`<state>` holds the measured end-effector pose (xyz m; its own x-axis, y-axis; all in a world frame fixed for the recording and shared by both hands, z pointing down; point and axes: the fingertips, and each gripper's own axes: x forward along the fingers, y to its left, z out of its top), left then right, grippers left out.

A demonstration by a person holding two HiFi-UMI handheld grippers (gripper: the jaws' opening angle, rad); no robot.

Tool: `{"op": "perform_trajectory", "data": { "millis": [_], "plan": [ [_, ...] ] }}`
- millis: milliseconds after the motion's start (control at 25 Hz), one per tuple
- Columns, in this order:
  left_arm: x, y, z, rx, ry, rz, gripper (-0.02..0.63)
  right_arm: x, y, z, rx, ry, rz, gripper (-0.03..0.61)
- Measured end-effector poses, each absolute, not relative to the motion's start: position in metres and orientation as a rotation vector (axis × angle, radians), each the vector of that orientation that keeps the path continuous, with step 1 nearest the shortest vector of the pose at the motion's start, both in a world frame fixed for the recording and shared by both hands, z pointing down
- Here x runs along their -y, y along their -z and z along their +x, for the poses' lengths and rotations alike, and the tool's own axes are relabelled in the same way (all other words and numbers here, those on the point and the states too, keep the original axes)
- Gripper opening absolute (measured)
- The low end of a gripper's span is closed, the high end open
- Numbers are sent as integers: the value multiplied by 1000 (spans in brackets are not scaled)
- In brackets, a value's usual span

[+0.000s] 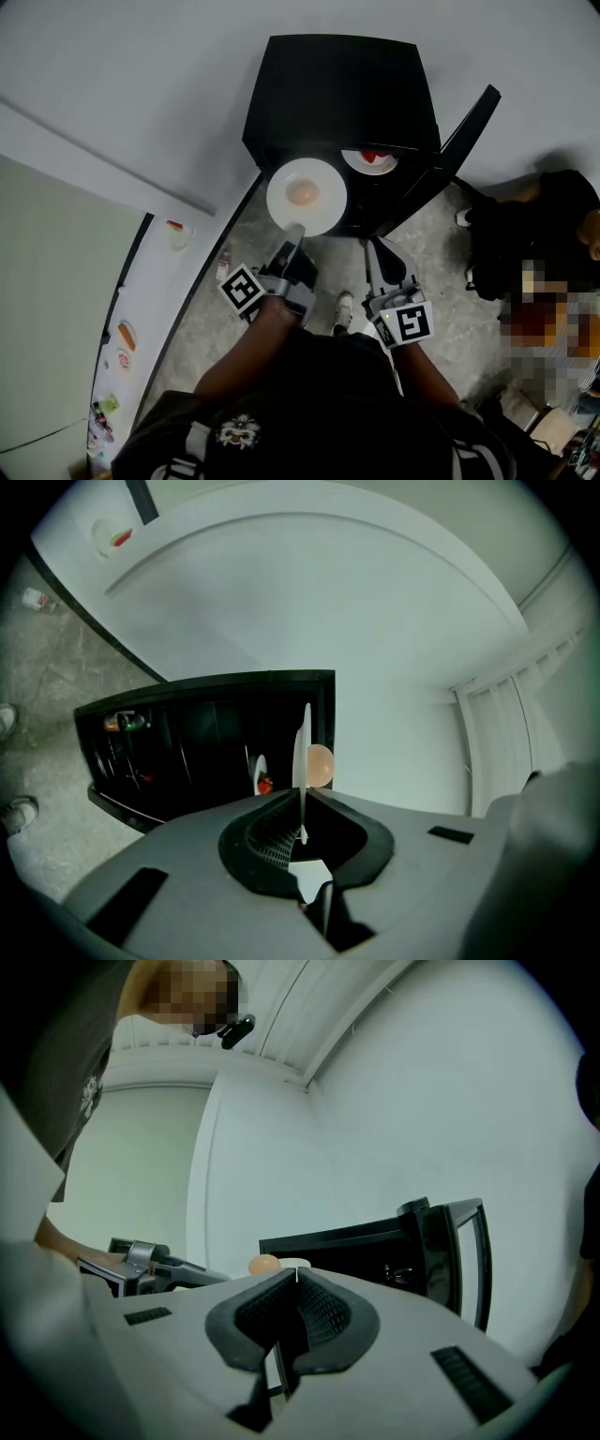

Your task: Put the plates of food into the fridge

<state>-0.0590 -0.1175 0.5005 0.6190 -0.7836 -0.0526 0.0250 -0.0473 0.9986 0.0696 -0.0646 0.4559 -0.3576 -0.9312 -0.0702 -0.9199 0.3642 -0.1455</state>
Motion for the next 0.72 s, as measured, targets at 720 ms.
{"op": "perform_trajectory", "data": {
  "millis": [720],
  "plan": [
    [174,-560,-56,712,676,1459,32,64,-482,69,-2491,158,-1764,26]
  ]
}}
